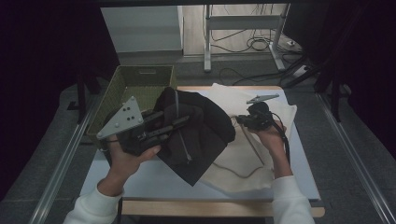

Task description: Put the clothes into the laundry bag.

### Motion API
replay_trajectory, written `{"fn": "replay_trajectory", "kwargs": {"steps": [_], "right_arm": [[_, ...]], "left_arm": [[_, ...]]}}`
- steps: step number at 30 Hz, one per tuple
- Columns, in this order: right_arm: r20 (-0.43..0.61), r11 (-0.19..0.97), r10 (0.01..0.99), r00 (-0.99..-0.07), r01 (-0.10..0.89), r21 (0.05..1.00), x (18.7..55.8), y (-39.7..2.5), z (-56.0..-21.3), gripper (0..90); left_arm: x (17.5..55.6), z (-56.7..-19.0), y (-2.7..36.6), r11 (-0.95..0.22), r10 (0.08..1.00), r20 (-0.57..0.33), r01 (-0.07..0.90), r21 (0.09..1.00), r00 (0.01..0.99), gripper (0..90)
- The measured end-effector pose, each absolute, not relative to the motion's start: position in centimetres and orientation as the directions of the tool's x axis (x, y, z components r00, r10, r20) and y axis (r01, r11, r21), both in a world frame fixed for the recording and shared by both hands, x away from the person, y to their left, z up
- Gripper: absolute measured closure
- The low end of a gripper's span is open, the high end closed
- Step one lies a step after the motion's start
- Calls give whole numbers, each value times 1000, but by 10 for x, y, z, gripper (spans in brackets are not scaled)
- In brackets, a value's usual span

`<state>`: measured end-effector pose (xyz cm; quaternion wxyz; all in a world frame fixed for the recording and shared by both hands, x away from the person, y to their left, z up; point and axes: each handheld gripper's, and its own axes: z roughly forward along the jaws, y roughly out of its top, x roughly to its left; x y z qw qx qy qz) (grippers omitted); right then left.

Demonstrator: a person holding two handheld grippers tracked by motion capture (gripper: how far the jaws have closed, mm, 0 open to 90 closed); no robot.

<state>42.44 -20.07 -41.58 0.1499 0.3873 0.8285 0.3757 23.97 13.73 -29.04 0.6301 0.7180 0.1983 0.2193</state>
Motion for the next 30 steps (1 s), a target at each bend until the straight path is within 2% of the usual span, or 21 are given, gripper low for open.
{"fn": "replay_trajectory", "kwargs": {"steps": [14, 30], "right_arm": [[39, 422, 760, -648, 539, 729, 430, -194, -425, 864], [54, 402, 745, -665, 513, 758, 423, -193, -414, 864]], "left_arm": [[236, -304, 123, -138, 518, 45, 31, 990, 854, 700], [251, -350, 89, -197, 481, -16, 126, 972, 876, 700]]}}
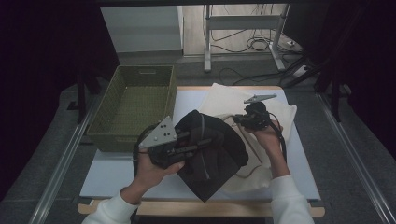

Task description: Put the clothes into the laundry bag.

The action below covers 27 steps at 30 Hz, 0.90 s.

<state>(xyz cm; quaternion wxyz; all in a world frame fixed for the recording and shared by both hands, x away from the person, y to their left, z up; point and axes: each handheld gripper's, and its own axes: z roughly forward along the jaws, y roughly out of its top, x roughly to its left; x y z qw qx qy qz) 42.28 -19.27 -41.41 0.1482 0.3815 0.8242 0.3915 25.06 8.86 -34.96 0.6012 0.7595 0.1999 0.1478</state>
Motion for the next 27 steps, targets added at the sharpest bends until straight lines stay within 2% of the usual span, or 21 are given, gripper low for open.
{"fn": "replay_trajectory", "kwargs": {"steps": [8, 27], "right_arm": [[48, 410, 732, -680, 495, 766, 418, -190, -408, 864], [48, 414, 711, -701, 473, 778, 412, -188, -400, 866]], "left_arm": [[259, -369, 74, -239, 474, -22, 152, 959, 880, 700], [306, -423, 42, -299, 491, -105, 281, 912, 865, 700]]}}
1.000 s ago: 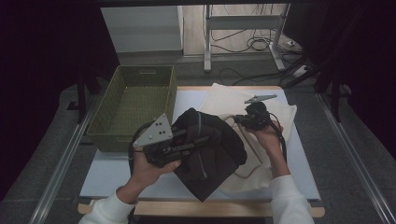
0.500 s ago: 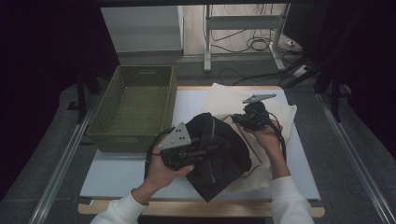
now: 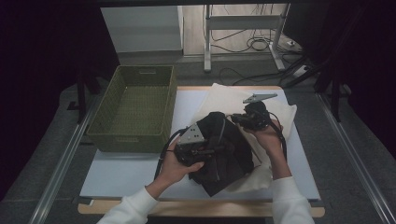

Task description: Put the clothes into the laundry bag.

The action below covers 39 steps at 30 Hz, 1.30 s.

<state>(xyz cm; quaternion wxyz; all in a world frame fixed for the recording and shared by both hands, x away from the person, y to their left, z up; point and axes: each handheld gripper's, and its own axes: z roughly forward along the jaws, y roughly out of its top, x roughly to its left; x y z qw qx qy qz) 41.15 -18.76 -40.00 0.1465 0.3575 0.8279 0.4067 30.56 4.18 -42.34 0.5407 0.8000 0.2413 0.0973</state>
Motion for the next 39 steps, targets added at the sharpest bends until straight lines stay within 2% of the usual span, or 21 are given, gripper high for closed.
{"fn": "replay_trajectory", "kwargs": {"steps": [9, 23, 39], "right_arm": [[32, 422, 721, -692, 476, 772, 411, -190, -400, 870], [67, 390, 723, -687, 486, 782, 410, -197, -395, 879], [37, 395, 733, -679, 469, 790, 405, -195, -389, 882]], "left_arm": [[327, -440, 25, -330, 493, -132, 325, 886, 860, 699], [331, -457, 19, -374, 500, -141, 361, 854, 854, 701], [346, -463, -10, -461, 549, -49, 351, 815, 834, 702]]}}
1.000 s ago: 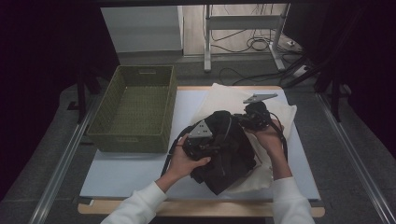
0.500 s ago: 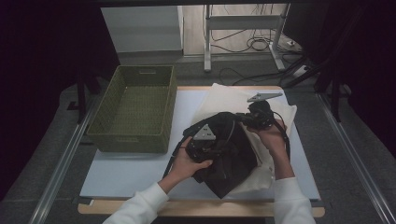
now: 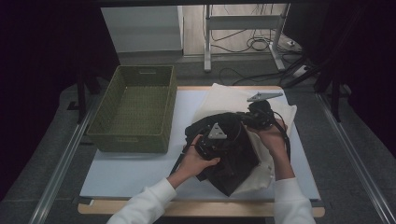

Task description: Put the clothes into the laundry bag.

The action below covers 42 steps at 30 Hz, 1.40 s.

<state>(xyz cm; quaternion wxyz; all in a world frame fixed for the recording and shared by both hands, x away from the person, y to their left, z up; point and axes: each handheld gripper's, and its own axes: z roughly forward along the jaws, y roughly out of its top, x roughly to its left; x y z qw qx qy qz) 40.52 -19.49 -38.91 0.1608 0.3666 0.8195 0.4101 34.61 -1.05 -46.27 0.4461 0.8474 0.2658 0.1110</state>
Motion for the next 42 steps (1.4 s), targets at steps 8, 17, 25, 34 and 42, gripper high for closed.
{"fn": "replay_trajectory", "kwargs": {"steps": [8, 17, 25, 34, 42], "right_arm": [[29, 402, 730, -683, 462, 790, 403, -192, -386, 883], [16, 402, 735, -677, 456, 794, 400, -194, -383, 884], [43, 379, 734, -678, 462, 802, 402, -199, -383, 884], [58, 355, 741, -670, 463, 812, 405, -205, -386, 883], [60, 349, 747, -662, 468, 812, 407, -208, -387, 881]], "left_arm": [[357, -464, -21, -488, 567, -1, 336, 806, 824, 701], [368, -464, -33, -510, 579, 41, 322, 797, 814, 699], [365, -466, -35, -511, 573, 51, 308, 802, 818, 678], [340, -455, -25, -443, 554, 34, 260, 858, 832, 498], [319, -432, 4, -305, 544, -69, 274, 912, 836, 363]]}}
